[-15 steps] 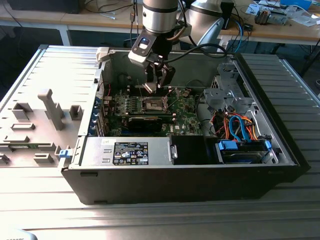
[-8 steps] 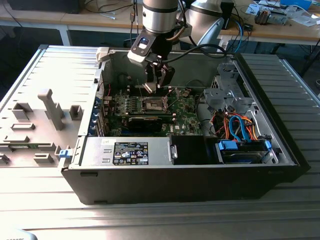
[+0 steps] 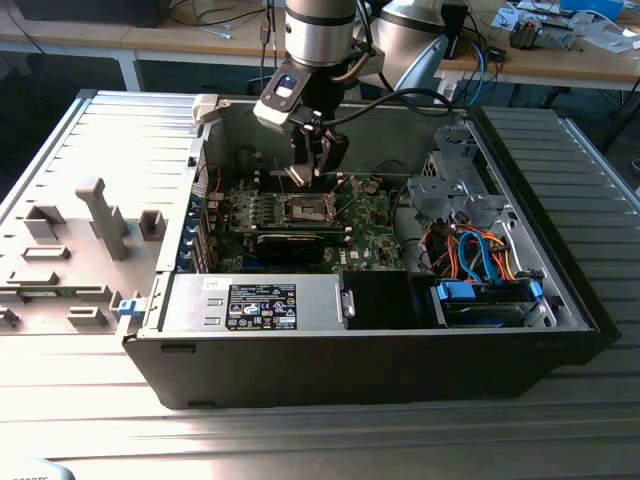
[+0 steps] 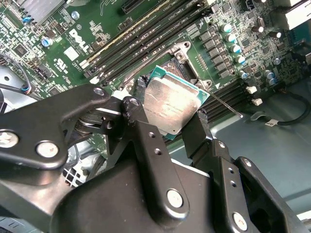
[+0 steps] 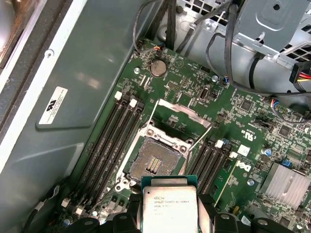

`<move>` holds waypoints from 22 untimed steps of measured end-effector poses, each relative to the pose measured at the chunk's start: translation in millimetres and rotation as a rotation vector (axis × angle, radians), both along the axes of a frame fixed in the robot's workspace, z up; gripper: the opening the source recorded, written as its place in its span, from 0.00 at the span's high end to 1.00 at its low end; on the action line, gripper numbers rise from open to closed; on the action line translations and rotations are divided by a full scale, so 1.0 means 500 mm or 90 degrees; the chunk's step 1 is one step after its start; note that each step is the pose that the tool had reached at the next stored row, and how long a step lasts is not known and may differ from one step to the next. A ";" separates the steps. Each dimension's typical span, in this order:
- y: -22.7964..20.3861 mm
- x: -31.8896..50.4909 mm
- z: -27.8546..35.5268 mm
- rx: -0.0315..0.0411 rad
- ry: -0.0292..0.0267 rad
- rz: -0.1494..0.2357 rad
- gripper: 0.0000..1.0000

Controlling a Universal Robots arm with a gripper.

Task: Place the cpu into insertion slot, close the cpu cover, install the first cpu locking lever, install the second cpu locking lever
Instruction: 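Place the cpu into insertion slot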

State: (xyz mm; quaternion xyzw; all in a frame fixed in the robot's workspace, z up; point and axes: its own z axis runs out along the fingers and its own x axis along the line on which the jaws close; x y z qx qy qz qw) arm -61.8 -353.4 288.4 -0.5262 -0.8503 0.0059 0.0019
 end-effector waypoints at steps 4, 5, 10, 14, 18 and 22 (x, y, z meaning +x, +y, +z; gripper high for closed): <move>0.0000 0.000 0.000 -0.0001 0.0001 -0.008 0.45; 0.0000 0.000 0.000 -0.0001 0.0000 -0.010 0.45; 0.0000 0.000 -0.001 -0.0002 0.0000 -0.021 0.45; 0.0000 0.000 -0.001 -0.0001 0.0001 -0.031 0.45; 0.0000 0.000 -0.002 -0.0002 0.0000 -0.045 0.45; 0.0000 0.000 -0.002 -0.0001 0.0000 -0.060 0.45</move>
